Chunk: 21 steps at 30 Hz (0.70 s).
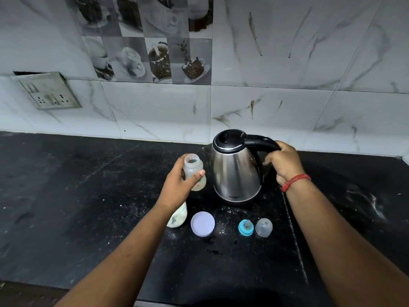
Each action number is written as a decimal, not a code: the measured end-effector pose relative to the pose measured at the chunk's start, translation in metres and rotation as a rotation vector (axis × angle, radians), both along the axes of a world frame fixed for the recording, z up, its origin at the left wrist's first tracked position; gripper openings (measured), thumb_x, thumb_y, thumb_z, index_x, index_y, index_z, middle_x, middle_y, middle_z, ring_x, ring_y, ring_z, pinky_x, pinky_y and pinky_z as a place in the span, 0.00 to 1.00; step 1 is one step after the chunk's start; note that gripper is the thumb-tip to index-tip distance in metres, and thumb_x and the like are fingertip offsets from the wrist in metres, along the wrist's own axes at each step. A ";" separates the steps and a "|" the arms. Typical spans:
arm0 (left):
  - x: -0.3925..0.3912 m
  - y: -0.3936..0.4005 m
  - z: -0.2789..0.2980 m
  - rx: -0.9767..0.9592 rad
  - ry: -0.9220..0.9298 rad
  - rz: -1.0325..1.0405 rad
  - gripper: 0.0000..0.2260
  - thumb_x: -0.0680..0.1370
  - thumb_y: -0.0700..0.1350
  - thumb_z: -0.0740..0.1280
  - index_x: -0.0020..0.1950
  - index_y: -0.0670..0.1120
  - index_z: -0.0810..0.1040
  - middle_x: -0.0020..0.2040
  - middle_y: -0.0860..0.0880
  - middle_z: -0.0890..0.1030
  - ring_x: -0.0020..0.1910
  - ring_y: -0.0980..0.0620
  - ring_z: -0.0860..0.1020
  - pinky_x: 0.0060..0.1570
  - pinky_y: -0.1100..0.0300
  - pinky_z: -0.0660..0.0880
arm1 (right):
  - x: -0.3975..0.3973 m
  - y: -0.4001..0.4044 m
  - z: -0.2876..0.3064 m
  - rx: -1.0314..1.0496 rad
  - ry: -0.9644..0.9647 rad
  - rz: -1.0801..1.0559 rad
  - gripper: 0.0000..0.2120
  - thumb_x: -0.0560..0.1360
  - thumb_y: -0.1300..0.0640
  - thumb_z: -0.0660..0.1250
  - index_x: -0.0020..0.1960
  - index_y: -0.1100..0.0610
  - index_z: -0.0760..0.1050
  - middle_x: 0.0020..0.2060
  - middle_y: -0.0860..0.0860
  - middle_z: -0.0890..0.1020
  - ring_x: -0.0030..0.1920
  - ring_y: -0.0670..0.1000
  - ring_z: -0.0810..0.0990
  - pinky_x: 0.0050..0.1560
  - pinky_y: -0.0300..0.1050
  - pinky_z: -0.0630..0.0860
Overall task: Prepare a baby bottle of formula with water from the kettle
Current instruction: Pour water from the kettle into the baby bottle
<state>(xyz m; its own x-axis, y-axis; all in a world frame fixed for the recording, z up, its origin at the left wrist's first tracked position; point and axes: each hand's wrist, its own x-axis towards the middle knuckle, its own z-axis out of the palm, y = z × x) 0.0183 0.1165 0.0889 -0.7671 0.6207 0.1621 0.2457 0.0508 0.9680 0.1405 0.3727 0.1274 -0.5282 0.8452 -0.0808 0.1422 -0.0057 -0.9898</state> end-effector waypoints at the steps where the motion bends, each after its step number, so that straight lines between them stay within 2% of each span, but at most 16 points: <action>1: 0.000 -0.001 0.000 0.001 -0.004 -0.003 0.17 0.79 0.47 0.74 0.62 0.62 0.74 0.55 0.62 0.83 0.55 0.62 0.81 0.53 0.68 0.77 | -0.002 -0.001 -0.005 -0.012 -0.001 0.002 0.19 0.58 0.78 0.64 0.38 0.56 0.79 0.35 0.54 0.78 0.42 0.55 0.77 0.42 0.45 0.74; 4: 0.001 -0.004 -0.001 -0.001 -0.009 -0.008 0.17 0.79 0.46 0.74 0.62 0.63 0.74 0.55 0.61 0.83 0.56 0.61 0.81 0.53 0.69 0.76 | -0.011 -0.004 -0.018 -0.054 -0.004 0.013 0.21 0.59 0.79 0.63 0.39 0.56 0.79 0.36 0.54 0.79 0.42 0.55 0.78 0.40 0.43 0.74; 7: 0.000 -0.005 -0.003 0.005 -0.004 -0.006 0.18 0.79 0.45 0.74 0.62 0.63 0.74 0.57 0.58 0.83 0.57 0.60 0.82 0.55 0.68 0.77 | -0.019 -0.006 -0.028 -0.066 0.004 0.014 0.20 0.53 0.75 0.64 0.38 0.55 0.80 0.38 0.55 0.79 0.43 0.56 0.78 0.43 0.46 0.75; 9: 0.000 -0.005 -0.004 0.009 0.000 -0.006 0.18 0.79 0.44 0.73 0.63 0.62 0.74 0.59 0.55 0.83 0.58 0.58 0.82 0.57 0.66 0.77 | -0.023 -0.006 -0.033 -0.082 0.004 0.014 0.21 0.50 0.72 0.64 0.38 0.54 0.80 0.33 0.52 0.79 0.39 0.55 0.77 0.41 0.46 0.74; 11: 0.000 -0.006 -0.005 0.015 0.000 -0.011 0.18 0.79 0.43 0.73 0.63 0.62 0.74 0.60 0.54 0.83 0.59 0.57 0.82 0.59 0.64 0.78 | -0.025 -0.007 -0.034 -0.101 0.015 0.028 0.22 0.56 0.76 0.64 0.39 0.53 0.79 0.30 0.49 0.76 0.35 0.52 0.75 0.37 0.43 0.72; 13: -0.001 -0.007 -0.006 0.019 -0.004 -0.020 0.18 0.80 0.43 0.73 0.63 0.61 0.74 0.60 0.54 0.83 0.60 0.56 0.82 0.60 0.63 0.77 | -0.028 -0.007 -0.037 -0.105 0.019 0.038 0.25 0.61 0.82 0.60 0.41 0.53 0.78 0.30 0.49 0.75 0.33 0.49 0.74 0.34 0.42 0.71; 17: -0.003 -0.009 -0.008 0.021 -0.003 -0.037 0.18 0.80 0.44 0.72 0.65 0.60 0.74 0.59 0.57 0.83 0.61 0.55 0.81 0.62 0.59 0.78 | -0.028 -0.005 -0.049 -0.104 0.003 0.053 0.26 0.62 0.83 0.60 0.48 0.58 0.80 0.30 0.49 0.76 0.33 0.48 0.74 0.34 0.41 0.71; 21: -0.004 -0.010 -0.008 0.031 0.003 -0.040 0.17 0.80 0.44 0.73 0.65 0.59 0.75 0.59 0.55 0.83 0.61 0.54 0.81 0.62 0.60 0.77 | -0.023 -0.002 -0.061 -0.117 -0.018 0.049 0.24 0.62 0.83 0.60 0.41 0.56 0.78 0.30 0.51 0.74 0.33 0.51 0.73 0.34 0.42 0.70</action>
